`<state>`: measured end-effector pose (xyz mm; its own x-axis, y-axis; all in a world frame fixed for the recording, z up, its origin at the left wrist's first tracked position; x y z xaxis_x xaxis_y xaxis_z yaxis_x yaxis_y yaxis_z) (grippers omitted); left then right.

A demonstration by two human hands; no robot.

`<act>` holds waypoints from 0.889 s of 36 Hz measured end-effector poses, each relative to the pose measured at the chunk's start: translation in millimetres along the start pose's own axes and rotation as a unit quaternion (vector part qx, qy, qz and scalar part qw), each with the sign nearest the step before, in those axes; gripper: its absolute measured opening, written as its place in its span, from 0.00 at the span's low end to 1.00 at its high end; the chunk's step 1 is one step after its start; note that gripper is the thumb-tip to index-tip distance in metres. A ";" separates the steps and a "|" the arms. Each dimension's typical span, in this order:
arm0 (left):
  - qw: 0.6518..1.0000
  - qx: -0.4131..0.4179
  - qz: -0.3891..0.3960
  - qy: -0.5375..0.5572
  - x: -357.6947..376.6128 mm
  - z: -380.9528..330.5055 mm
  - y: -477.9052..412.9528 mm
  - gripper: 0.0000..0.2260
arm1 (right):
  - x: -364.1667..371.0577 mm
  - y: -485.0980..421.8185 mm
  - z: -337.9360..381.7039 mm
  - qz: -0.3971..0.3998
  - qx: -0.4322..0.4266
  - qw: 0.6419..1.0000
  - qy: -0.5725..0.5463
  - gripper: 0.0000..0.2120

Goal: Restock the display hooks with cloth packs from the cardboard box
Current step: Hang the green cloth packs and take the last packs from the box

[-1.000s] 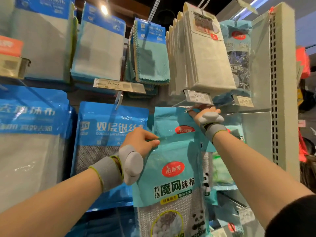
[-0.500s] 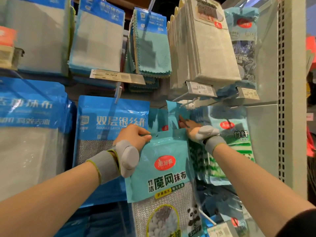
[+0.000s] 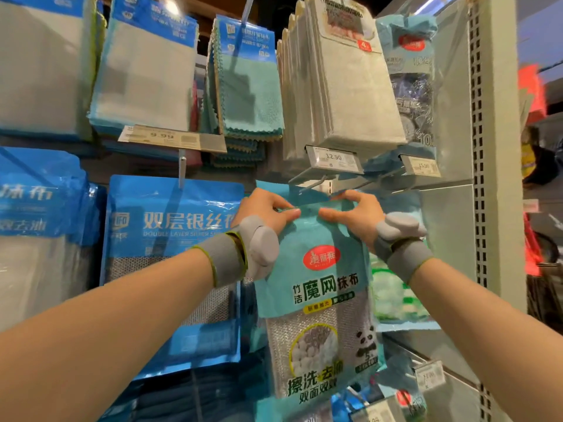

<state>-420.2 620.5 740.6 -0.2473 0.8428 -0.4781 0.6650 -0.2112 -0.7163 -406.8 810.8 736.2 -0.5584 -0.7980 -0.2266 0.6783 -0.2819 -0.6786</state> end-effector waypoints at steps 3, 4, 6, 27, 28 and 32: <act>0.999 -0.023 -0.024 0.026 -3.2 -0.3 -8.5 0.16 | -21.3 -14.5 -0.8 -0.056 0.013 0.997 -0.059 0.09; 0.998 -0.025 -0.035 0.037 -6.3 1.0 -10.9 0.16 | -26.2 -19.1 -0.2 -0.068 0.013 0.995 -0.065 0.07; 0.997 -0.018 -0.059 0.051 -12.1 1.4 -13.9 0.14 | -35.1 -31.2 -2.1 -0.094 0.007 0.994 -0.059 0.07; 1.000 0.000 -0.025 0.001 7.2 13.5 -7.7 0.25 | -25.7 -41.2 -13.5 -0.117 0.098 0.969 0.195 0.40; 1.000 0.004 -0.023 0.002 7.4 15.5 -7.2 0.26 | -26.0 -32.0 -9.9 -0.167 0.086 0.956 0.226 0.38; 1.000 0.018 -0.007 0.012 9.7 21.0 -6.9 0.27 | 0.2 15.1 -11.3 -0.274 -0.061 0.938 0.201 0.28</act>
<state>-442.0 619.8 730.3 -0.2392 0.8579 -0.4548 0.6352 -0.2160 -0.7415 -402.0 812.3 718.0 -0.9593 -0.2779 -0.0495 0.1908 -0.5093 -0.8392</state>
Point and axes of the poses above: each hand's wrist, its own y-axis away from the middle knuckle, its own x-axis out of the palm, z = x × y, the point moved 7 cm from there along -y, towards the middle knuckle, and after that the axes turned 2 degrees about x, right-handed, at the moved point
